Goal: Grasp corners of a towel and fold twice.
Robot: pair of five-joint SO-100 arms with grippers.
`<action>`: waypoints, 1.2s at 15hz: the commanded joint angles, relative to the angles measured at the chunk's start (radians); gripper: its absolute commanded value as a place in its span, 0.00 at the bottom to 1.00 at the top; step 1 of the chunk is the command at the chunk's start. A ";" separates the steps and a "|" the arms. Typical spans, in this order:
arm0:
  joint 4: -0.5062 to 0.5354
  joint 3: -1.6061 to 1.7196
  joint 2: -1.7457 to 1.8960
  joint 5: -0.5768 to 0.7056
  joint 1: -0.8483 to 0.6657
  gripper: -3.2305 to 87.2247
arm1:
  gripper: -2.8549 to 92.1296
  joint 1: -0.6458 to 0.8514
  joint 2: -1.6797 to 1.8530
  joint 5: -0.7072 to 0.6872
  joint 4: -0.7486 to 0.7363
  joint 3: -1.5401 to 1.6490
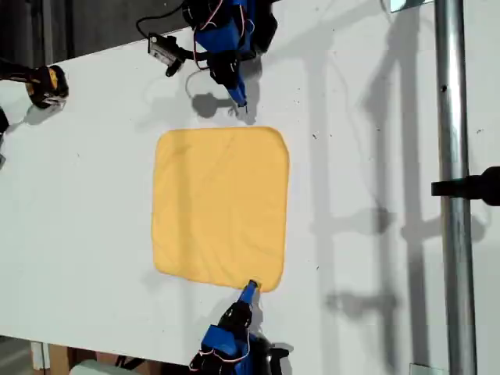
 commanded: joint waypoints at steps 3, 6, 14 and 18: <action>-0.003 0.003 0.003 -0.380 -0.201 0.03 | 0.03 0.052 0.003 0.021 -0.031 0.002; -0.002 0.003 0.003 -0.385 -0.199 0.02 | 0.03 0.055 0.003 0.021 -0.002 0.000; -0.002 0.003 0.003 -0.387 -0.196 0.02 | 0.03 0.037 -0.100 -0.037 -0.127 -0.190; 0.000 0.003 0.003 -0.385 -0.190 0.02 | 0.03 0.008 -0.696 -0.264 -0.179 -0.689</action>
